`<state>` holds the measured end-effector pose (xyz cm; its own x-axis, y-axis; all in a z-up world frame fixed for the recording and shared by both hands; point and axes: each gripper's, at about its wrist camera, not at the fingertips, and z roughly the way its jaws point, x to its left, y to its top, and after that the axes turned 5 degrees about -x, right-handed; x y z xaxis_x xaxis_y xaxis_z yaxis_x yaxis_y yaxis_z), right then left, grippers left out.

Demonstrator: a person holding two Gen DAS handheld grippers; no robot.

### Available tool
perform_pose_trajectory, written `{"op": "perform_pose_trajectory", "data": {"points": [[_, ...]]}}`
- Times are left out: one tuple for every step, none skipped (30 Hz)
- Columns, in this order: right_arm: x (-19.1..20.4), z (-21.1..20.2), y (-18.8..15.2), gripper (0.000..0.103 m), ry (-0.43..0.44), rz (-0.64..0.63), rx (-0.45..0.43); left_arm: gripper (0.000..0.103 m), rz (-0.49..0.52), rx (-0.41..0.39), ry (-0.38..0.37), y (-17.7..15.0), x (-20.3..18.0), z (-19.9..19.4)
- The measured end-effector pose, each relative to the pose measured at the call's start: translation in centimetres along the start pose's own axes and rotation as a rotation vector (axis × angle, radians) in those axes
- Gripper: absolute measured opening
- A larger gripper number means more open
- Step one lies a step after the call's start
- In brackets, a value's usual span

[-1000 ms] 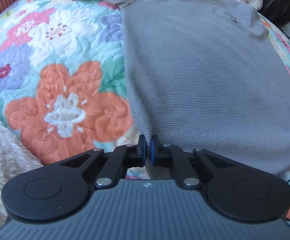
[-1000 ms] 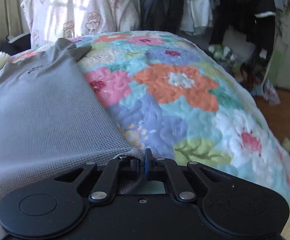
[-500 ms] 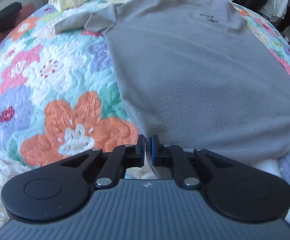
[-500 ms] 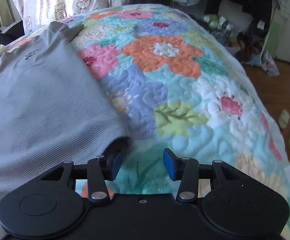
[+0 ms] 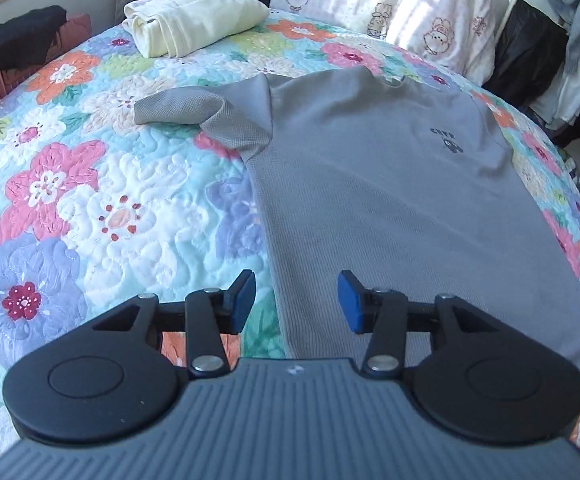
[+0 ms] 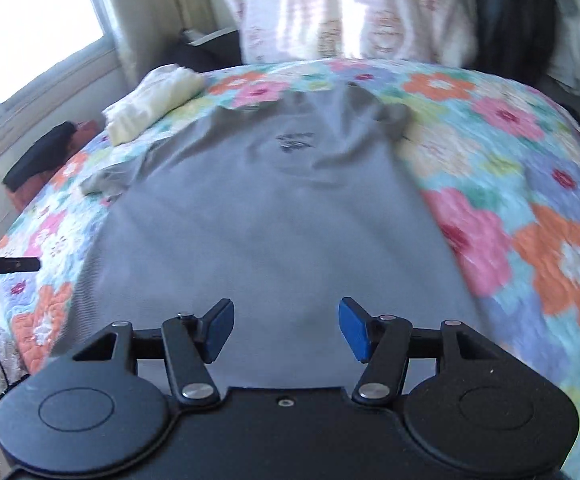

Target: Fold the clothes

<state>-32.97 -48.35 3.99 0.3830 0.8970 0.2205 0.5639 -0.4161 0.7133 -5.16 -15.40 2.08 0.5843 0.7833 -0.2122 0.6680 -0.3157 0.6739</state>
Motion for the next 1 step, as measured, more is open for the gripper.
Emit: {"op": "perform_pose_trajectory", "data": {"points": [[1.51,1.72,1.93,0.063,0.024,-0.043,0.012,0.045,0.006,-0.001,0.008,0.55,0.26,0.53]]}}
